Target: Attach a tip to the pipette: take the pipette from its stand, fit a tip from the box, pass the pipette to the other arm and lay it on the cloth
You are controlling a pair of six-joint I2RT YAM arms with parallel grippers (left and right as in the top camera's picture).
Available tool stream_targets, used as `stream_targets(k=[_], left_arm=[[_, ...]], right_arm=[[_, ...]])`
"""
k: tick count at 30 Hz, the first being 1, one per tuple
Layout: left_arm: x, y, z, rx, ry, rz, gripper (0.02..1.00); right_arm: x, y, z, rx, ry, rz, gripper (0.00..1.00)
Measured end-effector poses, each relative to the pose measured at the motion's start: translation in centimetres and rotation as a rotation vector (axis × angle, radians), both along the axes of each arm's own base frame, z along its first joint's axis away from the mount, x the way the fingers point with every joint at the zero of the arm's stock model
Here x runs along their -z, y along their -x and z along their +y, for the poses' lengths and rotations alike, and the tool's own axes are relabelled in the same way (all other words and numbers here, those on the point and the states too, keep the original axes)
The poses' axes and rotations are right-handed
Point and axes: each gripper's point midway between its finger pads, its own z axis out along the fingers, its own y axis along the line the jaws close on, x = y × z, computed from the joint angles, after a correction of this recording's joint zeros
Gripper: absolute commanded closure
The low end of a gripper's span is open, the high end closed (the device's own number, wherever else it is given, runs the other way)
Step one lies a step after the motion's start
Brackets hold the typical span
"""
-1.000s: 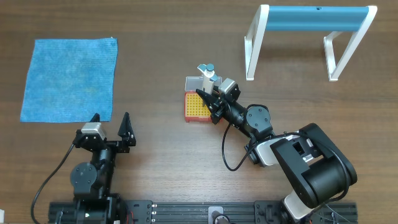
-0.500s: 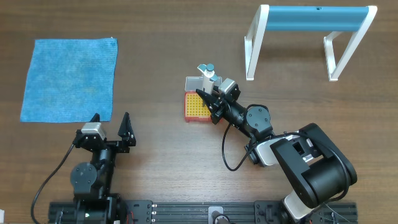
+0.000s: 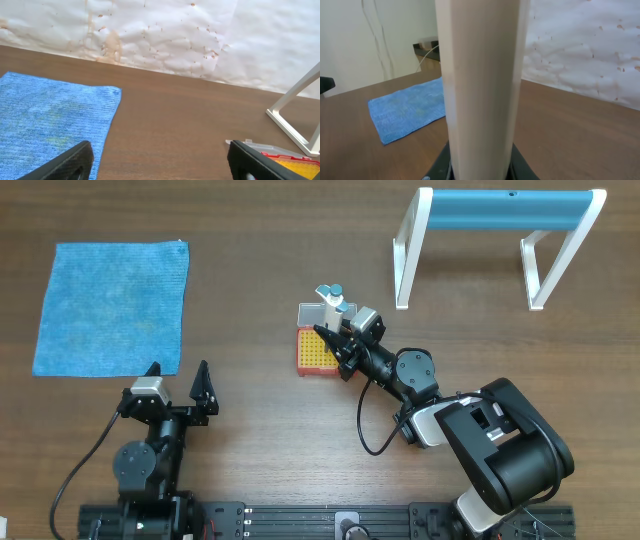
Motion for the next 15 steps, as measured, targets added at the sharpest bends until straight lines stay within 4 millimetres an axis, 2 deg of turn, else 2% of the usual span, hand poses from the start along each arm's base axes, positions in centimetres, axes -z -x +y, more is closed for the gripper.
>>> stream_targets(k=[10, 15], left_arm=[[0.0, 0.0, 0.0, 0.0, 0.0, 0.0, 0.152], [0.0, 0.0, 0.01, 0.0, 0.0, 0.0, 0.152]], right_arm=[[-0.64, -0.28, 0.17, -0.002, -0.008, -0.02, 0.921], [-0.07, -0.32, 0.2, -0.002, 0.004, 0.002, 0.923]])
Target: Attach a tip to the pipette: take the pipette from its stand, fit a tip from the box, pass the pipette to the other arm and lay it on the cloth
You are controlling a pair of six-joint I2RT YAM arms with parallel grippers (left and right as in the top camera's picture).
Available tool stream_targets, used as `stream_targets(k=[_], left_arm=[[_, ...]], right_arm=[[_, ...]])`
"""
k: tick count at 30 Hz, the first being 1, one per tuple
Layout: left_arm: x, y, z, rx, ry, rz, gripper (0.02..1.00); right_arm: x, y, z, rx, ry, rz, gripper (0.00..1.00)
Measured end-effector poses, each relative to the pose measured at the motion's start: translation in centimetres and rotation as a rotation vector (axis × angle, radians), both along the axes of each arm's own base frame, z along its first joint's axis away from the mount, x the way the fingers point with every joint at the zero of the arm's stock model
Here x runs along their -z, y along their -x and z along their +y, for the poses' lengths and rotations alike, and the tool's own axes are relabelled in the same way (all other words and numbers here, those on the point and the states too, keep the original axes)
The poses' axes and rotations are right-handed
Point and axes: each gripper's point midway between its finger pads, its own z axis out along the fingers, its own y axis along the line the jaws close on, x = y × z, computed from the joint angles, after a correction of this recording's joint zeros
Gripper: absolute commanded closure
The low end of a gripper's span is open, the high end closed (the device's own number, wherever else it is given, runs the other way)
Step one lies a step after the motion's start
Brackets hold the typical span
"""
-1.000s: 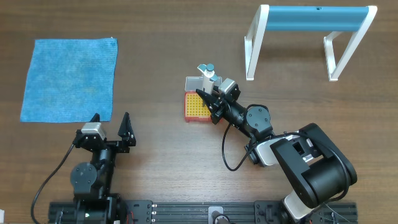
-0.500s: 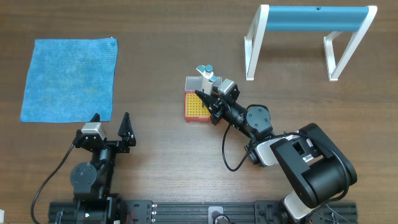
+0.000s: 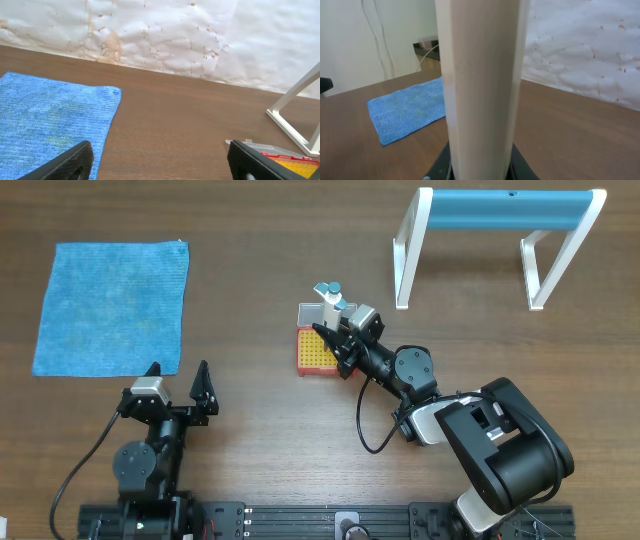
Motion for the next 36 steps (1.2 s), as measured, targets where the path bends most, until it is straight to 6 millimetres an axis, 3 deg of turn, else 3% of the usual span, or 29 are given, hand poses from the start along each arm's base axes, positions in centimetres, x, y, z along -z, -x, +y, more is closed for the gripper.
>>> stream_targets(k=[36], left_arm=[[0.0, 0.0, -0.01, 0.0, 0.0, 0.0, 0.152]], right_arm=[[0.76, 0.1, 0.13, -0.008, 0.075, -0.019, 0.921]])
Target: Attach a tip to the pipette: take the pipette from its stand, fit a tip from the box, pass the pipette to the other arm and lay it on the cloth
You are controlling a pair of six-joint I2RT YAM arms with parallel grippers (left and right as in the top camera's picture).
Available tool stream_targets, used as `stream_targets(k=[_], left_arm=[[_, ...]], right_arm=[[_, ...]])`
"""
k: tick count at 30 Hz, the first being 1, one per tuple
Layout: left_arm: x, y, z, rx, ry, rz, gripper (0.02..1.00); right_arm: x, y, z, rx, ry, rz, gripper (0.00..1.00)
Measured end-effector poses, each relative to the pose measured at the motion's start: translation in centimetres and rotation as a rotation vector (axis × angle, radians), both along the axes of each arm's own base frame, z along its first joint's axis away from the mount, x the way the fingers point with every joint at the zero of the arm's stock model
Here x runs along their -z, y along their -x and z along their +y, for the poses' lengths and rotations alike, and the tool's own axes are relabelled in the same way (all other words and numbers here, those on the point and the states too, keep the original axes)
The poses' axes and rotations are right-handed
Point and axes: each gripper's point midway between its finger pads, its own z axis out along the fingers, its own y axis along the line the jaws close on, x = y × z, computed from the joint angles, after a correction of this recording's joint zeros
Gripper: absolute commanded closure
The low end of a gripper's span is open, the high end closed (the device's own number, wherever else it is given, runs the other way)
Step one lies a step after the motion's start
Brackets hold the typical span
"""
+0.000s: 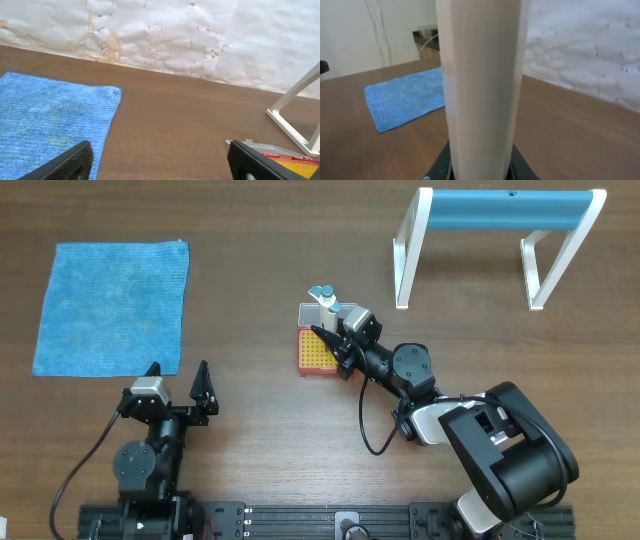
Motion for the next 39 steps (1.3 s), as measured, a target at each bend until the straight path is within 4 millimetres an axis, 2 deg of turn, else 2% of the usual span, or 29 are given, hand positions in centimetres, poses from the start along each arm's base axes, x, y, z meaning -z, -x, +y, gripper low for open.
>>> stream_targets(k=[7, 10, 17, 20, 25, 27, 32, 39], left_arm=[[0.0, 0.0, 0.0, 0.0, 0.0, 0.0, 0.152], [0.0, 0.0, 0.0, 0.0, 0.0, 0.0, 0.152], [0.0, 0.0, 0.0, 0.0, 0.0, 0.0, 0.152], [0.0, 0.0, 0.0, 0.0, 0.0, 0.0, 0.152], [0.0, 0.0, 0.0, 0.0, 0.0, 0.0, 0.152], [0.0, 0.0, 0.0, 0.0, 0.0, 0.0, 0.152], [0.0, 0.0, 0.0, 0.0, 0.0, 0.0, 0.152], [0.0, 0.0, 0.0, 0.0, 0.0, 0.0, 0.152]], right_arm=[[-0.5, 0.1, -0.1, 0.001, -0.014, -0.042, 0.919], [-1.5, 0.2, -0.1, 0.0, -0.025, -0.064, 0.923], [-7.5, 1.1, -0.4, -0.012, -0.033, -0.097, 0.921], [-9.0, 2.9, -0.5, -0.055, 0.016, -0.012, 0.921], [-14.0, 5.0, -1.4, -0.071, 0.025, 0.001, 0.921], [-14.9, 5.8, -1.8, -0.071, 0.029, 0.01, 0.921], [-12.5, 6.4, -2.0, -0.076, 0.06, 0.149, 0.921], [-11.6, 6.2, -1.9, -0.074, 0.06, 0.198, 0.921]])
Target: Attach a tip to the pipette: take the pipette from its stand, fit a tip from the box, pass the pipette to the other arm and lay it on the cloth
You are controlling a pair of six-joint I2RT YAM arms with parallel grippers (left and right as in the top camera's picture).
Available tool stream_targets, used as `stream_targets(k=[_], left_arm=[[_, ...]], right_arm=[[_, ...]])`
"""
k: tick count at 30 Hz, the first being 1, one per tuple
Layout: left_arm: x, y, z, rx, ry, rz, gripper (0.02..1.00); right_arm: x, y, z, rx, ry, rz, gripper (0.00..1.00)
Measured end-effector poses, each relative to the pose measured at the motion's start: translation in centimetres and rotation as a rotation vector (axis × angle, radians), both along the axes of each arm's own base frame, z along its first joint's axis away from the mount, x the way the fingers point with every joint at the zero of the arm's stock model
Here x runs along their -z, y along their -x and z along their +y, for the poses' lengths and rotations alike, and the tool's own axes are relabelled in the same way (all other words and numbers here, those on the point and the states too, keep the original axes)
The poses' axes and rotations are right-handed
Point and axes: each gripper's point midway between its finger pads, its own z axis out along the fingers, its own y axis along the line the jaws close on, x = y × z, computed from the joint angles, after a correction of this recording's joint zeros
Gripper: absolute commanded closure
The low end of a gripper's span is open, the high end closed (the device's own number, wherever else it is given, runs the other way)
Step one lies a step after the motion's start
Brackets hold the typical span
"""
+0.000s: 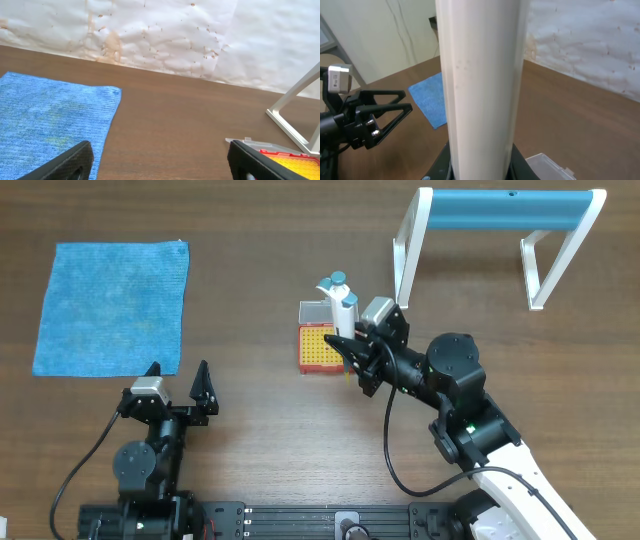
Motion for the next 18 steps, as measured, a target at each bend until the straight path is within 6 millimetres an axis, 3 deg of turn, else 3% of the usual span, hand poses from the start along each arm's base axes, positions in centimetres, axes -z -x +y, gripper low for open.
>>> stream_targets(k=[4, 8, 10, 11, 13, 14, 16, 18], left_arm=[[0.0, 0.0, 0.0, 0.0, 0.0, 0.0, 0.152], [0.0, 0.0, 0.0, 0.0, 0.005, 0.0, 0.152], [-0.3, 0.1, -1.2, 0.064, 0.097, -0.004, 0.15], [-0.5, 0.2, -2.2, 0.116, 0.175, -0.004, 0.15], [-1.2, 0.9, -5.0, 0.265, 0.494, 0.045, 0.152], [-1.1, 1.3, -6.1, 0.32, 0.634, 0.095, 0.02], [-1.1, 2.0, -7.5, 0.382, 0.865, 0.19, 0.02], [-1.7, 1.9, -7.4, 0.366, 1.032, 0.212, 0.02]], right_arm=[[0.7, -0.3, 0.1, 0.013, -0.031, 0.078, 0.921], [-0.6, -0.5, 0.3, 0.031, -0.13, 0.135, 0.919], [-0.6, -0.5, 0.3, 0.036, -0.146, 0.158, 0.921], [-0.6, -0.5, 0.3, 0.037, -0.15, 0.166, 0.921], [-0.6, -0.5, 0.2, 0.039, -0.158, 0.178, 0.921], [-0.6, -0.5, 0.2, 0.039, -0.159, 0.179, 0.921], [-0.6, -0.5, 0.3, 0.039, -0.158, 0.178, 0.921], [-0.6, -0.5, 0.2, 0.04, -0.158, 0.178, 0.919]])
